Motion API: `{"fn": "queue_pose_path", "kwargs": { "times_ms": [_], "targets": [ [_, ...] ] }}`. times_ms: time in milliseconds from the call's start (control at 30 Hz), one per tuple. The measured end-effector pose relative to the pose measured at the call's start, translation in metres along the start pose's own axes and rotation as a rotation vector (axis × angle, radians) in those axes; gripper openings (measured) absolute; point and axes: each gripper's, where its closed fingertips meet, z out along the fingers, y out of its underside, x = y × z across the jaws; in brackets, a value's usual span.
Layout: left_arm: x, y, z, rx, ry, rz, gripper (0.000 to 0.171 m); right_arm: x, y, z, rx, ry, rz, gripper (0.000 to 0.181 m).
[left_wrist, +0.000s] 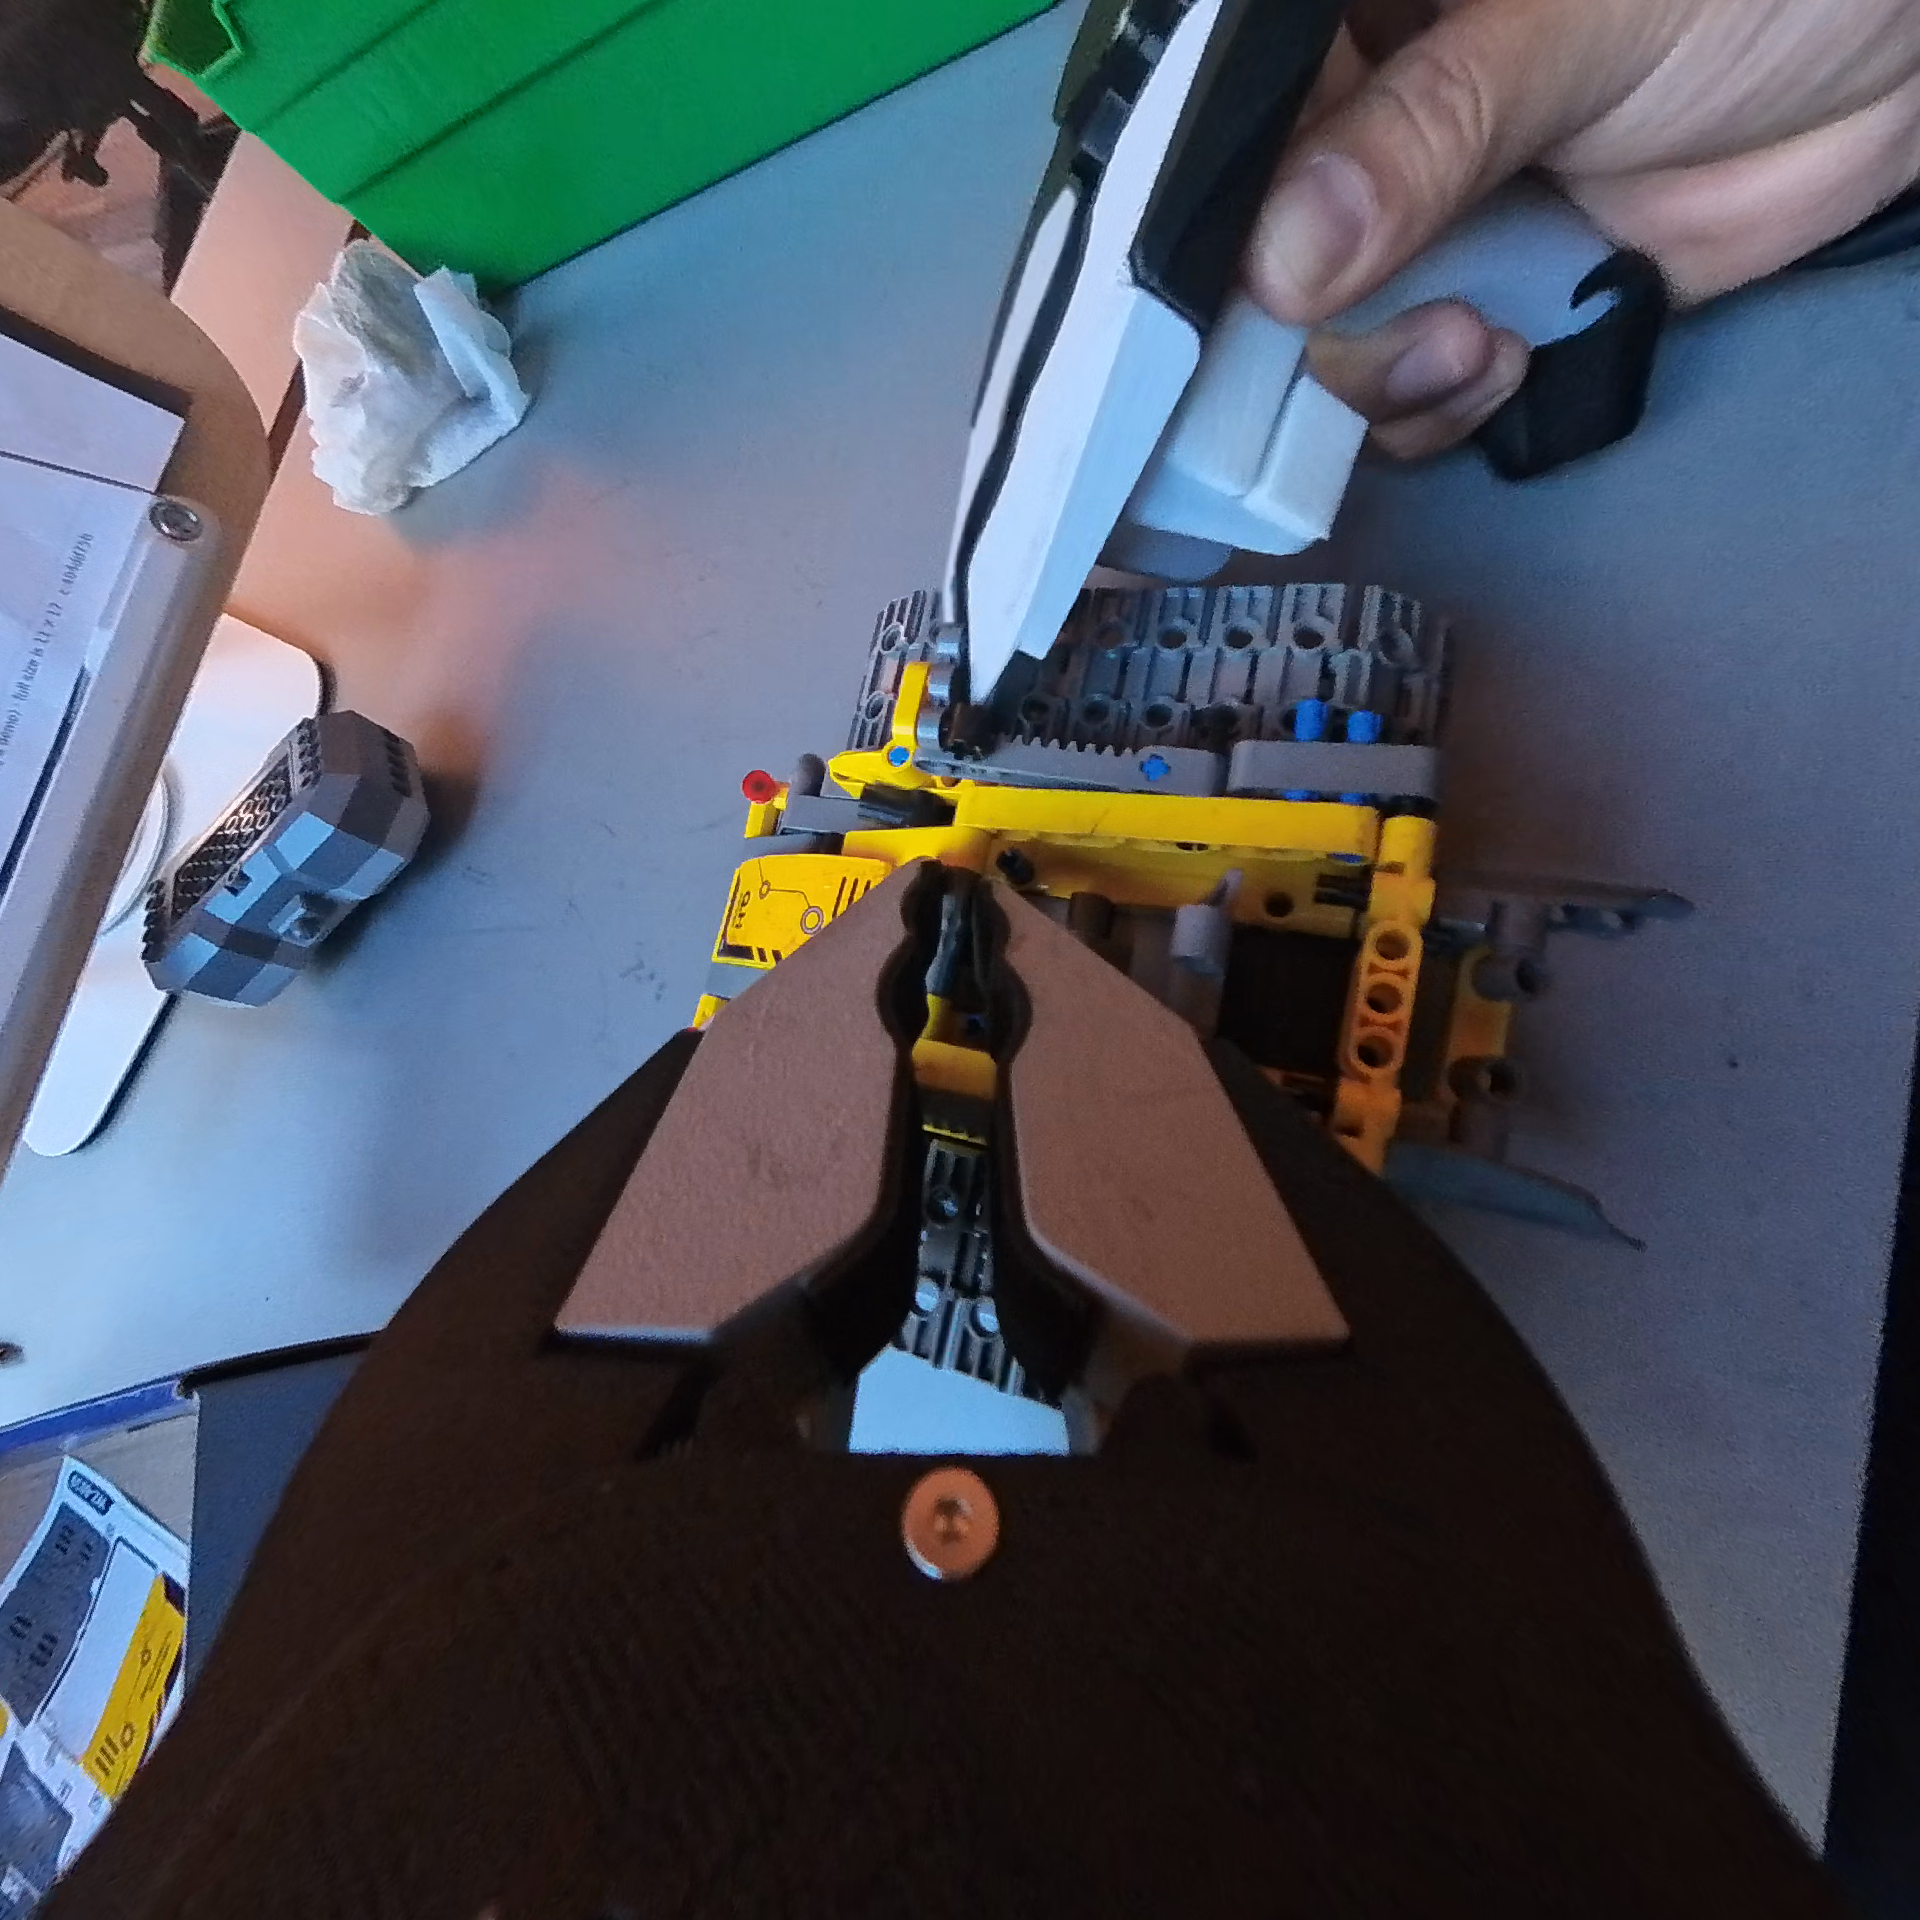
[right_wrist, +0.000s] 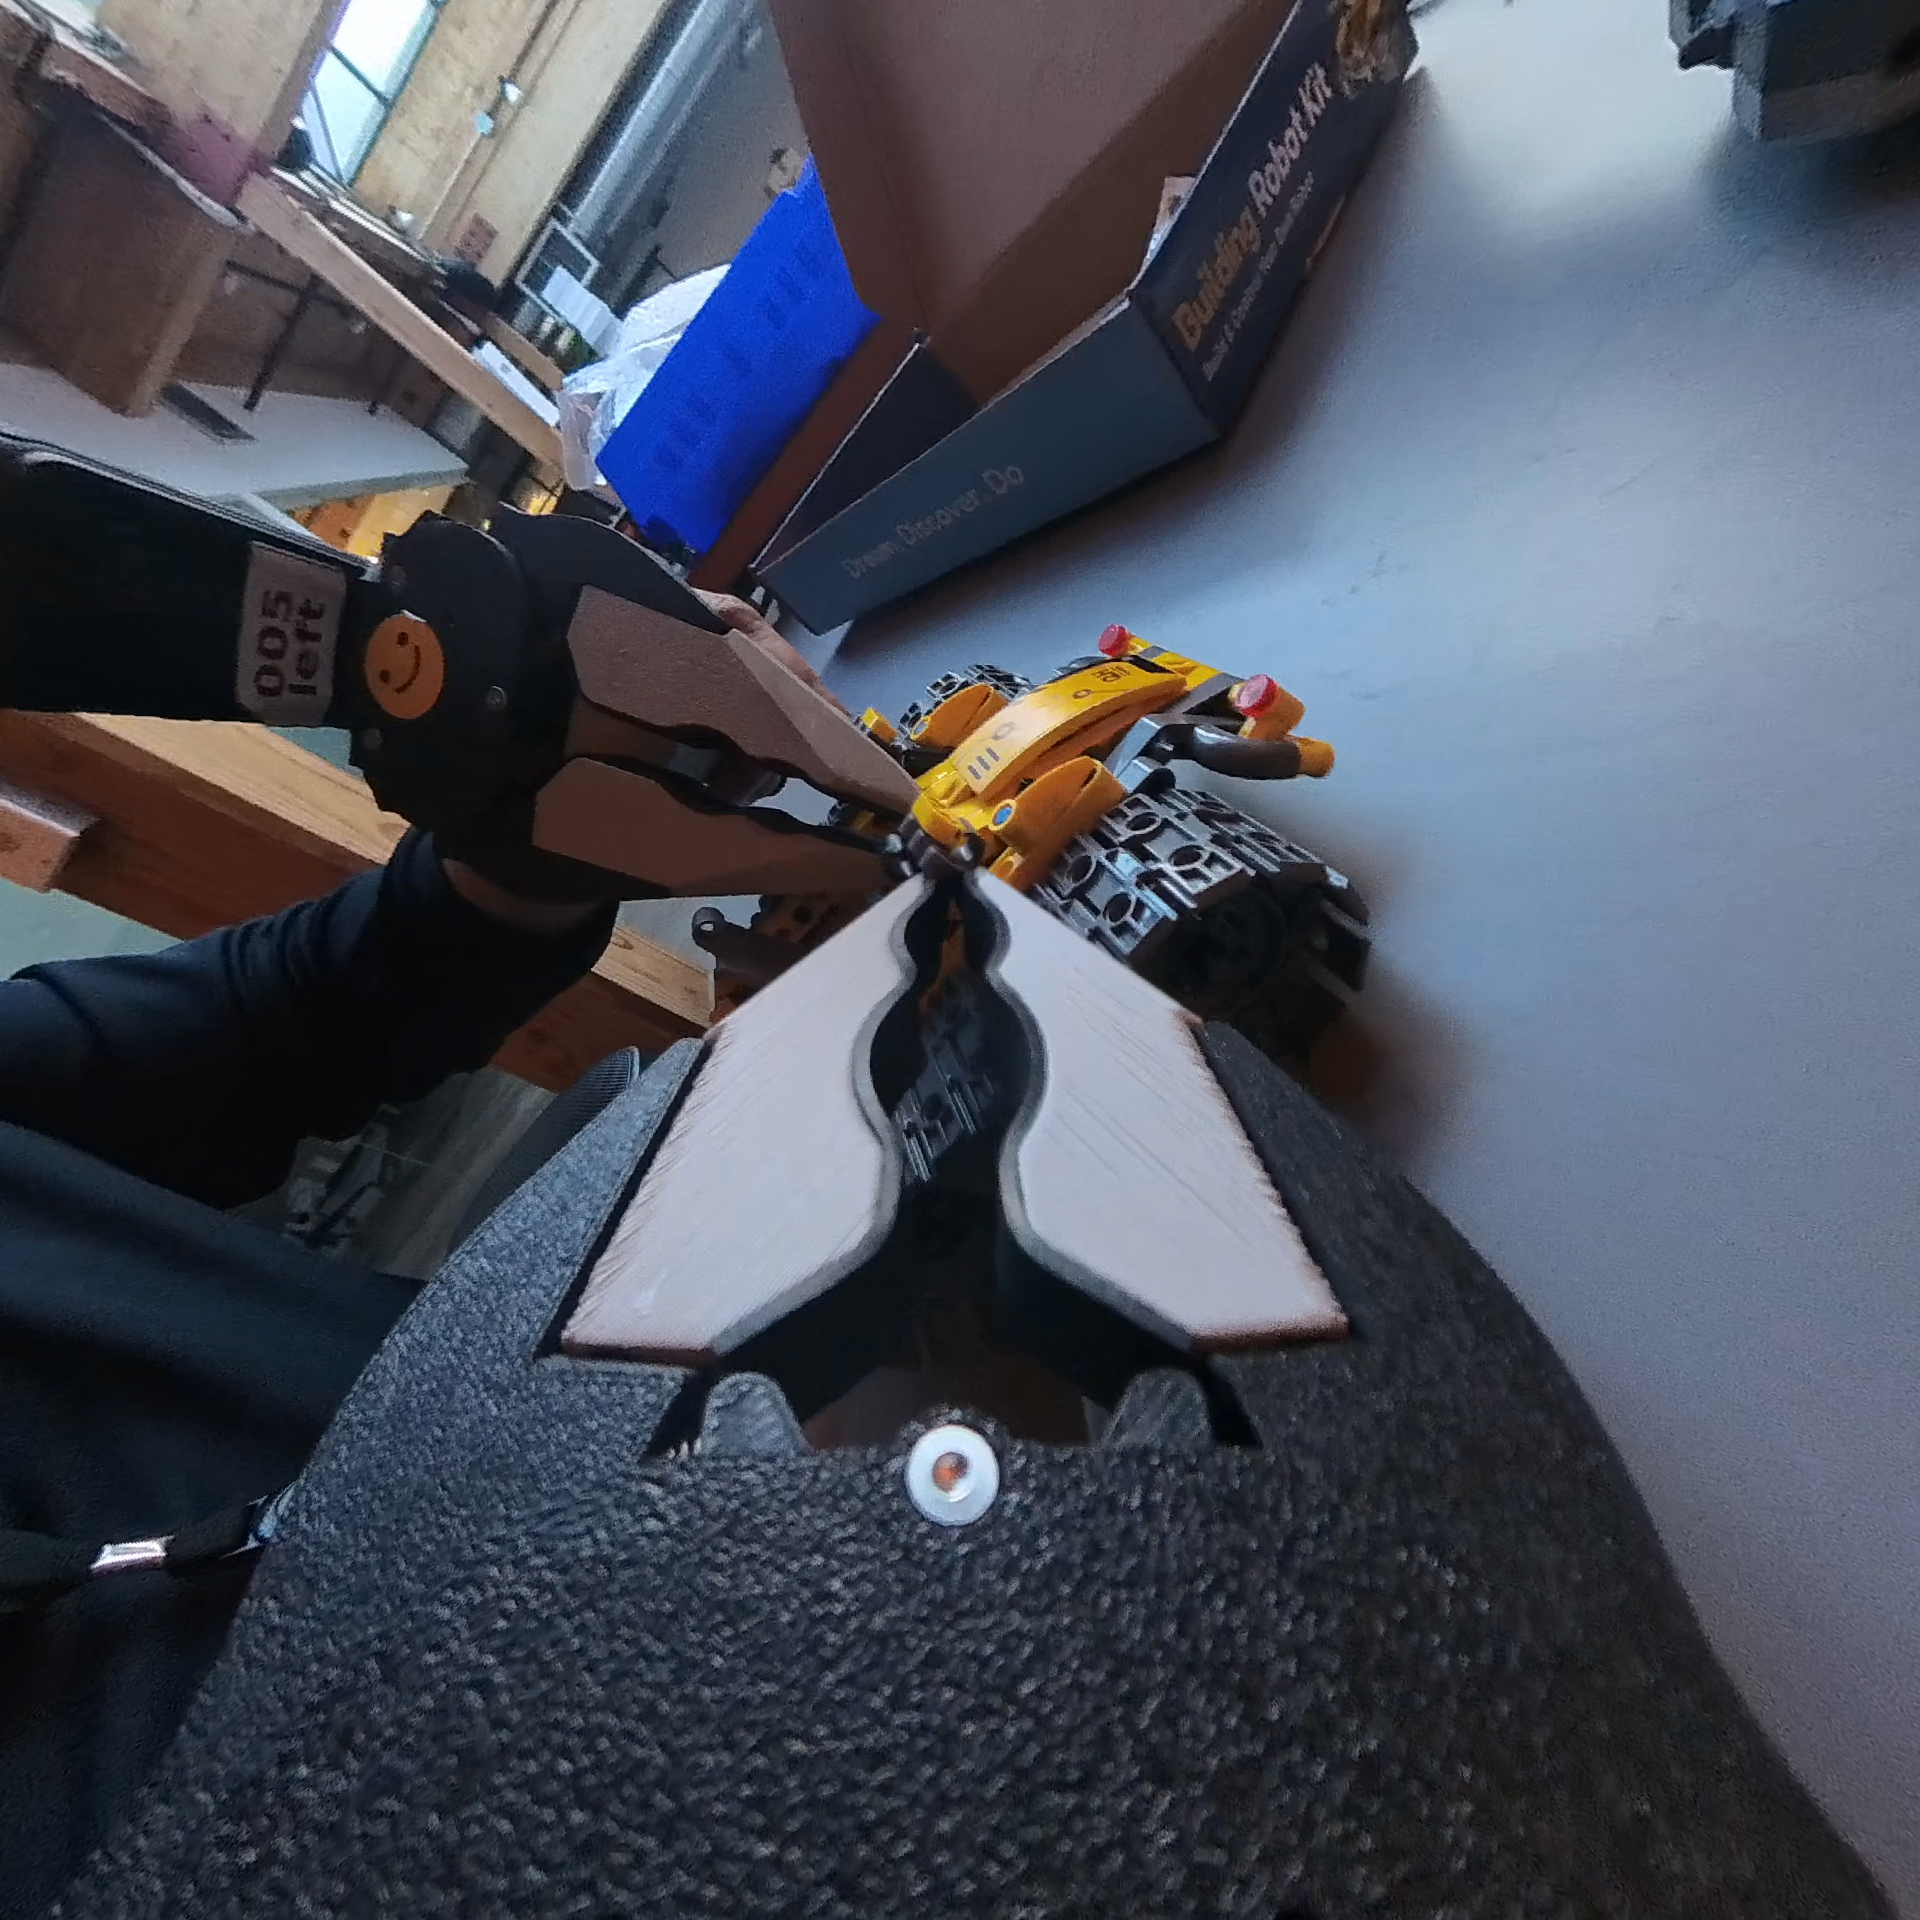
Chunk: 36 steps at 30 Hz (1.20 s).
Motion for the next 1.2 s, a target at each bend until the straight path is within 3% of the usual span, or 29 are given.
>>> {"fn": "queue_pose_path", "kwargs": {
  "times_ms": [100, 233, 467, 600, 733, 867, 967, 1100, 1200],
  "targets": [
    [0.0, -0.001, -0.001, 0.011, 0.001, -0.005, 0.003, 0.001, -0.002, -0.005, 0.014, 0.018, -0.015, 0.002],
    [0.0, -0.002, -0.001, 0.028, 0.021, -0.039, 0.003, -0.004, -0.004, -0.018, 0.016, 0.026, -0.051, 0.019],
    [-0.001, -0.012, -0.012, 0.081, 0.033, -0.097, 0.0, -0.026, 0.028, -0.022, -0.17, 0.014, -0.153, 0.021],
    [0.007, -0.019, -0.023, 0.104, 0.098, -0.057, 0.004, -0.02, 0.028, -0.02, -0.231, 0.023, -0.071, 0.017],
    [0.012, -0.008, -0.023, 0.023, 0.118, -0.003, 0.012, -0.019, 0.028, -0.021, -0.347, -0.02, 0.038, 0.017],
    [0.01, -0.008, -0.024, -0.011, 0.064, -0.124, 0.014, -0.024, 0.031, -0.014, -0.452, -0.073, 0.074, 0.016],
    [0.016, -0.02, -0.038, 0.054, 0.043, -0.278, 0.018, -0.026, 0.035, -0.01, -0.495, -0.097, 0.086, 0.015],
    [0.044, -0.02, -0.048, 0.071, 0.125, -0.297, 0.031, -0.034, 0.044, -0.006, -0.493, -0.123, 0.072, 0.011],
    [0.048, -0.003, -0.04, 0.026, 0.139, -0.311, 0.024, -0.046, 0.055, -0.003, -0.494, -0.155, 0.055, 0.01]
  ]
}}
